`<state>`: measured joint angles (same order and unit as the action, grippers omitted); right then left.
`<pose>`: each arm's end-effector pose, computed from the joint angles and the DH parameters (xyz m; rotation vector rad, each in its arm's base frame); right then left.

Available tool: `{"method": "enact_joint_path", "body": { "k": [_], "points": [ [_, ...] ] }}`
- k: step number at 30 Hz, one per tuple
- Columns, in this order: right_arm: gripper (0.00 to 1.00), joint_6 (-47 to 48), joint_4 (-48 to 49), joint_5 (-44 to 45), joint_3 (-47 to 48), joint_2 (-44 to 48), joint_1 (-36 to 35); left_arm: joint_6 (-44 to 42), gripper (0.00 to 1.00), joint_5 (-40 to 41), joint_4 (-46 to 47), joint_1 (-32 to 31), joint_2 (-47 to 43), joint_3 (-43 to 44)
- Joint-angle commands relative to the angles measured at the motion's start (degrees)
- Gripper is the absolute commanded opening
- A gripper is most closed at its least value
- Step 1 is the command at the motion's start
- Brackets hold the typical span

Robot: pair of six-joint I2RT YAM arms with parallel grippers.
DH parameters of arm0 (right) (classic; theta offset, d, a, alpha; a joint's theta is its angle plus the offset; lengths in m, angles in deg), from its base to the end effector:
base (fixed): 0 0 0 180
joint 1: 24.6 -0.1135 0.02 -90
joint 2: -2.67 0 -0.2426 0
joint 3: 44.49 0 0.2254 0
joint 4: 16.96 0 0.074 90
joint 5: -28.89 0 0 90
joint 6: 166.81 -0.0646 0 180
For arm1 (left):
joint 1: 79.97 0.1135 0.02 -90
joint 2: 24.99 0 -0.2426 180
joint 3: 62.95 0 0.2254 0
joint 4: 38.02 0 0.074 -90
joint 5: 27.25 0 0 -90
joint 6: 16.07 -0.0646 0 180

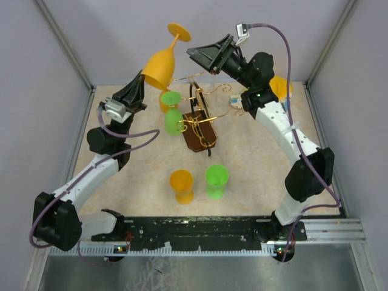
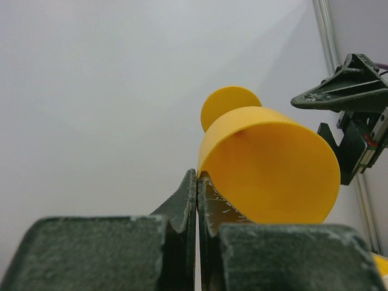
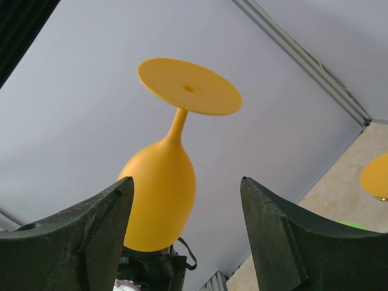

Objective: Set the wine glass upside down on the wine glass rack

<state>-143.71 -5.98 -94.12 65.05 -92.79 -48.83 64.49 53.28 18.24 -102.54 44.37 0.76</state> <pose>0.3301 0.1871 0.4641 -0.0887 1.3965 1.6865 0.2233 -0.1043 0.4248 0.3428 0.6175 -0.2764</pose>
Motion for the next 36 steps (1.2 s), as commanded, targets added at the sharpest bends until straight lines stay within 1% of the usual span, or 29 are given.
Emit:
{"method": "enact_joint_path", "body": {
  "k": [1,10,18,25,30,36],
  "points": [
    [0.70,-1.63,7.11,1.02,1.21,-1.26,-1.84,0.46,0.00,1.00,8.09,-1.09,0.39,-2.18],
    [0.65,1.72,3.06,1.92,5.64,-4.87,-4.95,0.84,0.00,2.81,11.00,-1.52,0.29,-5.12],
    [0.62,2.33,3.41,2.60,6.49,-4.86,-5.61,1.90,0.00,3.10,11.60,-1.90,1.54,-5.78],
    [0.61,2.91,3.98,3.38,5.59,-3.28,-5.65,1.96,0.00,3.98,11.76,-1.98,1.82,-6.30],
    [0.61,3.09,3.37,3.82,6.93,-4.56,-6.30,3.88,0.00,3.63,13.22,-2.16,2.88,-6.40],
    [0.58,3.00,3.38,4.05,9.01,-6.84,-6.88,4.27,0.00,3.56,14.10,-2.48,3.65,-6.90]
  ]
}}
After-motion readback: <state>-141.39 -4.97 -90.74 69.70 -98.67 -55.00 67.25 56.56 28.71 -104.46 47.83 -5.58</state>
